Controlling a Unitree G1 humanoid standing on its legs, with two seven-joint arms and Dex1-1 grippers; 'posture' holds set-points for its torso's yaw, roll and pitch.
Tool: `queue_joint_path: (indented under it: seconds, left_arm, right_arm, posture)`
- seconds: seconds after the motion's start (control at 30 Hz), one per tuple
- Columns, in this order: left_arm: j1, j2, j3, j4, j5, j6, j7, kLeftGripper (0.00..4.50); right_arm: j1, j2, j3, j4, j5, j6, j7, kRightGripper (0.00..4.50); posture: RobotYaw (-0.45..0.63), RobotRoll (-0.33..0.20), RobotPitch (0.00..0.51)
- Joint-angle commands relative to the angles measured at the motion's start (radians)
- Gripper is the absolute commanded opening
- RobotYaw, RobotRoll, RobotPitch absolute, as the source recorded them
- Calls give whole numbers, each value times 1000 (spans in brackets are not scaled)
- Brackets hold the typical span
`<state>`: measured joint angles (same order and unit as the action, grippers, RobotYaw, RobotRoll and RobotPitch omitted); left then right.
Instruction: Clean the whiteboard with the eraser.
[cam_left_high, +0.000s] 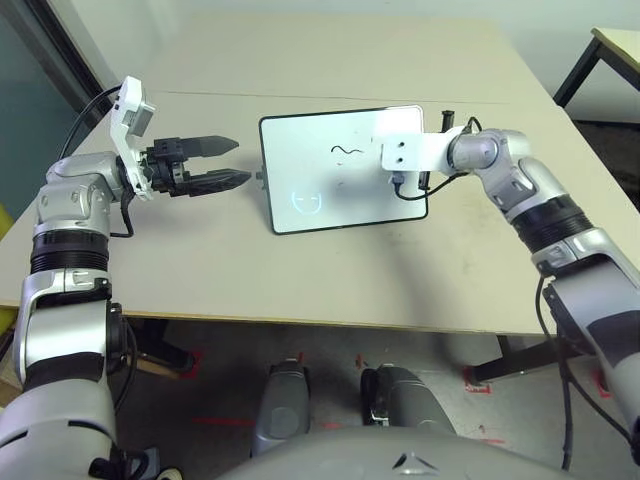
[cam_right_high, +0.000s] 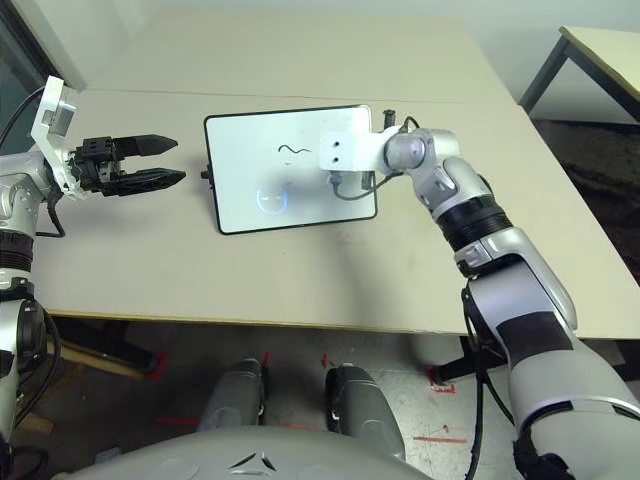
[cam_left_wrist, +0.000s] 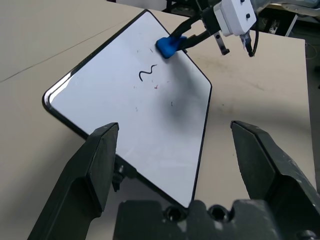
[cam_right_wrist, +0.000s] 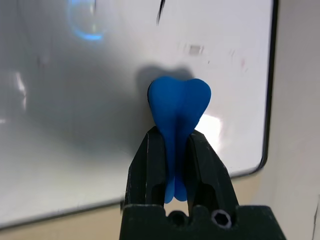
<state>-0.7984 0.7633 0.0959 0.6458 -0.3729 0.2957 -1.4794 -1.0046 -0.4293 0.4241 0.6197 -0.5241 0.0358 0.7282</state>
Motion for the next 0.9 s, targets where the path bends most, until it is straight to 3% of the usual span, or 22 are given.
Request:
queue_joint_path:
  seconds: [0.03, 0.43, 0.9]
  left_arm:
    - [-3, 3, -8, -1, 10, 0, -4, 4500]
    - [8, 5, -3, -18, 4, 11, 1, 4500]
    - [0, -2, -5, -6, 8, 4, 1, 4500]
  right_arm:
    - [-37, 32, 14, 34, -6, -8, -14, 344]
    - [-74, 95, 18, 68, -10, -18, -20, 344]
    - [66, -34, 4, -71, -5, 5, 60, 344]
  posture:
    - [288, 0, 56]
    - [305, 0, 62]
    - [295, 0, 63]
